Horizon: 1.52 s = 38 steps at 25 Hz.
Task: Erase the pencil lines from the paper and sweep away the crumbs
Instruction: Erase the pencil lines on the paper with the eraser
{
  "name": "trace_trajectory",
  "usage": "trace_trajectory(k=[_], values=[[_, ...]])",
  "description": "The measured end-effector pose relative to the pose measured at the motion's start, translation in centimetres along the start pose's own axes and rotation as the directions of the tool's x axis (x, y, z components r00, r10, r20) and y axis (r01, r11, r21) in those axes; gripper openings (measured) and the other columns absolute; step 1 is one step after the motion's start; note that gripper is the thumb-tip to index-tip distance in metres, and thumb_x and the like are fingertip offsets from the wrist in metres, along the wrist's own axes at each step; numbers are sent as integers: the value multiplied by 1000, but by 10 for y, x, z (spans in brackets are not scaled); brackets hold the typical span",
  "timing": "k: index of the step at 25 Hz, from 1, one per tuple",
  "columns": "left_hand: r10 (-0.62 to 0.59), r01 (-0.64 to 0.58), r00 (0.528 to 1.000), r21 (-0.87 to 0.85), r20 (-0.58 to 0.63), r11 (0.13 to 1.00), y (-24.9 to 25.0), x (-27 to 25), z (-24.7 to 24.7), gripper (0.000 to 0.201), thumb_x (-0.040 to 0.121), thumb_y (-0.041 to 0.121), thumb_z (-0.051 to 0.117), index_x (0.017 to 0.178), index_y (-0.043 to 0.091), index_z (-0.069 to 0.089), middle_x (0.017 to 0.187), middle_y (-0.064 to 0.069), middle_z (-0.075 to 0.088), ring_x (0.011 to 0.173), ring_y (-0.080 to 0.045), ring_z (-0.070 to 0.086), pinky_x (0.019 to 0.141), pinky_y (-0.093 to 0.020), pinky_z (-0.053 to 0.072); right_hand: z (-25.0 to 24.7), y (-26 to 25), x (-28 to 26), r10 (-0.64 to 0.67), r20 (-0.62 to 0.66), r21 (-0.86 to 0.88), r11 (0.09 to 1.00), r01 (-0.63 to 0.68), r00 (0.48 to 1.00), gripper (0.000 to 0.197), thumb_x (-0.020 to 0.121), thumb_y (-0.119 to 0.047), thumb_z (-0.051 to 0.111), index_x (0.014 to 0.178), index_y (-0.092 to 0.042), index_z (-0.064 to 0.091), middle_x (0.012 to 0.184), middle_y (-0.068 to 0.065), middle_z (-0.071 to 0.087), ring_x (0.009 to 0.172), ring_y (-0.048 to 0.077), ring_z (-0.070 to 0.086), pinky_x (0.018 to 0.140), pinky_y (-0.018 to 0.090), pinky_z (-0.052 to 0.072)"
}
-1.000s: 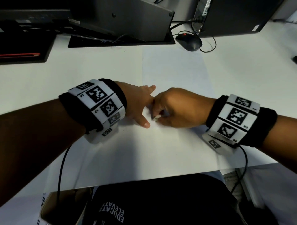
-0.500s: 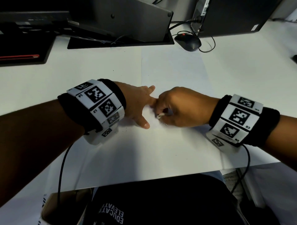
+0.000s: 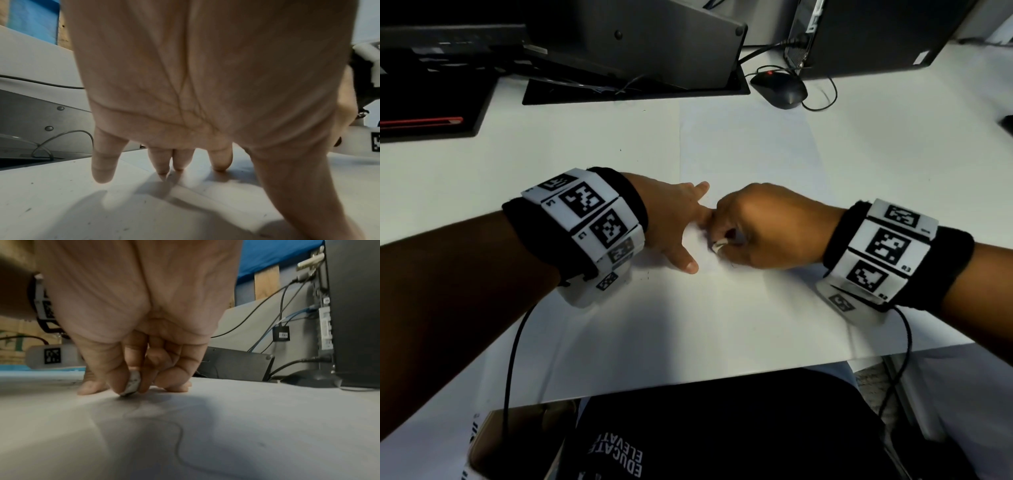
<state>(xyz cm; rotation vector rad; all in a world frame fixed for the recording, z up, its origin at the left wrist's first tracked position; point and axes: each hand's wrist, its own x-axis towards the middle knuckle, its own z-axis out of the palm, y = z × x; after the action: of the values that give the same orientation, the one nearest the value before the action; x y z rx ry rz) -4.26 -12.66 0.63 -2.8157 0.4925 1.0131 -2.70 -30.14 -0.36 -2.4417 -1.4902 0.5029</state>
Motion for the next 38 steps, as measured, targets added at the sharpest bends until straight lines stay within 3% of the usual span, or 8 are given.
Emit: trace_trajectory(k=[12,15,18,21,26,30,34,38], values=[[-1,0,1000,39,28,999,0,3,1,95,84,59,66,154,49,2,165,-4,-12,152,-21,9,116,-46,29,-2,5,-9,21,27,53,998,-22,999,11,84,-21,63,90,-22,73,82,-9,68,71,9,59,66,23,46],[-4,4,1000,25,-1,1000,1,2,-3,93,82,59,69,154,46,12,165,-3,-3,148,-25,23,112,-47,35,-3,18,-7,92,-75,63,994,-88,993,13,85,-19,63,89,-23,74,81,-10,66,69,7,55,61,16,40],[82,-88,990,-44,-117,995,4,9,-2,97,79,52,75,155,29,19,163,0,16,144,-18,29,111,-35,34,-1,18,-7,85,-70,41,996,-82,994,10,82,-18,65,87,-22,73,83,-8,67,72,10,58,66,26,48],[85,-108,986,-163,-147,981,6,15,3,96,80,45,78,154,22,21,147,6,43,113,-12,49,90,-21,36,-3,18,-7,70,-75,49,997,-66,995,10,81,-17,66,88,-21,73,88,-8,69,75,11,60,69,31,50],[106,-108,991,-22,-78,994,11,17,1,77,86,48,71,151,26,36,167,0,-4,148,-21,25,115,-38,32,0,9,-16,-55,26,38,998,54,998,13,85,-16,64,94,-17,74,94,-6,70,80,11,62,73,25,49],[149,-157,984,-79,-98,984,9,20,3,73,82,46,76,143,22,44,163,-2,13,141,-23,35,112,-40,35,-6,15,-11,-43,-22,-43,998,42,999,15,83,-16,64,95,-18,74,92,-5,71,83,17,64,76,33,52],[125,-130,989,-56,-74,990,9,17,1,75,88,45,70,152,31,33,166,-1,-10,151,-19,11,117,-32,21,-4,12,-18,-49,48,45,998,47,998,15,86,-18,65,97,-18,75,96,-6,71,84,12,64,77,27,50],[132,-135,988,-41,-76,990,12,14,-1,73,88,45,69,151,31,34,166,-2,-10,151,-17,9,115,-31,21,0,14,-20,-42,-40,9,999,43,998,17,83,-17,65,97,-18,75,97,-5,71,89,18,65,76,34,52]])
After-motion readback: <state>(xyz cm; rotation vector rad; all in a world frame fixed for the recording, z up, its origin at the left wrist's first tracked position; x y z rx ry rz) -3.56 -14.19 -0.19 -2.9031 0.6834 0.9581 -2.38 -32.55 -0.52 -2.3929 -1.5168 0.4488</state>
